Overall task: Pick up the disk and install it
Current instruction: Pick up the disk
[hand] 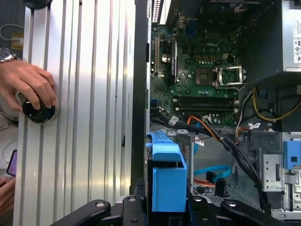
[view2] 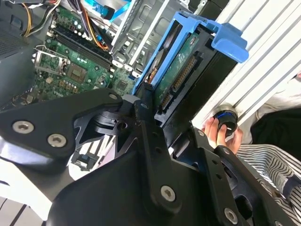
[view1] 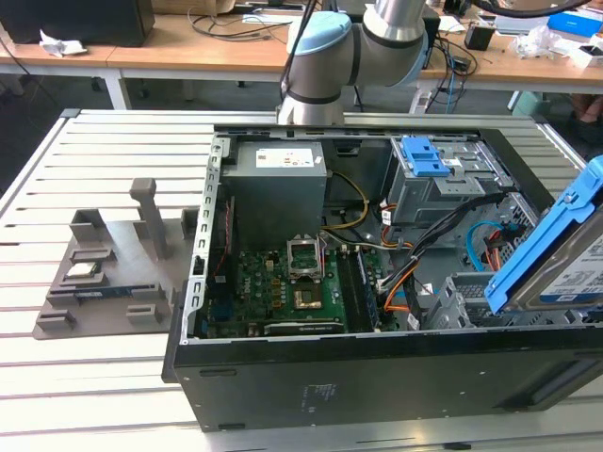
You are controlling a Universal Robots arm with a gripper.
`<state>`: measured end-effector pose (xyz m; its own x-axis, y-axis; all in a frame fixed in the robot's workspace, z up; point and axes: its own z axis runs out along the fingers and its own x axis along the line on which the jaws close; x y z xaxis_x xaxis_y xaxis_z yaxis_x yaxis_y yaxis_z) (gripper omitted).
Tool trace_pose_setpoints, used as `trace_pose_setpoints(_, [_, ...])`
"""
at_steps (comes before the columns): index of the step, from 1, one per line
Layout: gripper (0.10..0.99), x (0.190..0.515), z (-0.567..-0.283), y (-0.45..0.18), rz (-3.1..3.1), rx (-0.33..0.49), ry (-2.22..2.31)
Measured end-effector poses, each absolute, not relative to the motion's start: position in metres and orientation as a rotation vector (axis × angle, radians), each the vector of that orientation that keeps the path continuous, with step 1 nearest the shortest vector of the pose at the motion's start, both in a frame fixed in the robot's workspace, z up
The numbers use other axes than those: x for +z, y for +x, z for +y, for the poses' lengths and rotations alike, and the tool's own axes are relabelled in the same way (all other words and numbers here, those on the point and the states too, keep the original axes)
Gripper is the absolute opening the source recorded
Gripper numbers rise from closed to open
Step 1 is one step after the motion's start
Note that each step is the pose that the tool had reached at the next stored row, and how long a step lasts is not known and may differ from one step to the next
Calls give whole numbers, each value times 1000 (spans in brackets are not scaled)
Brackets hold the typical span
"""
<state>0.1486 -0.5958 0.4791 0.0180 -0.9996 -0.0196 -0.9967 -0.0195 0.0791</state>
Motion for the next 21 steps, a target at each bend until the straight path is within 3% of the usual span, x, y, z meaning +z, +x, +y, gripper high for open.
trace_pose_setpoints(7, [365,466,-594,151,-2168,-107,2209])
trace_pose_setpoints(21, [365,457,-560,156,-2166,-109,2207])
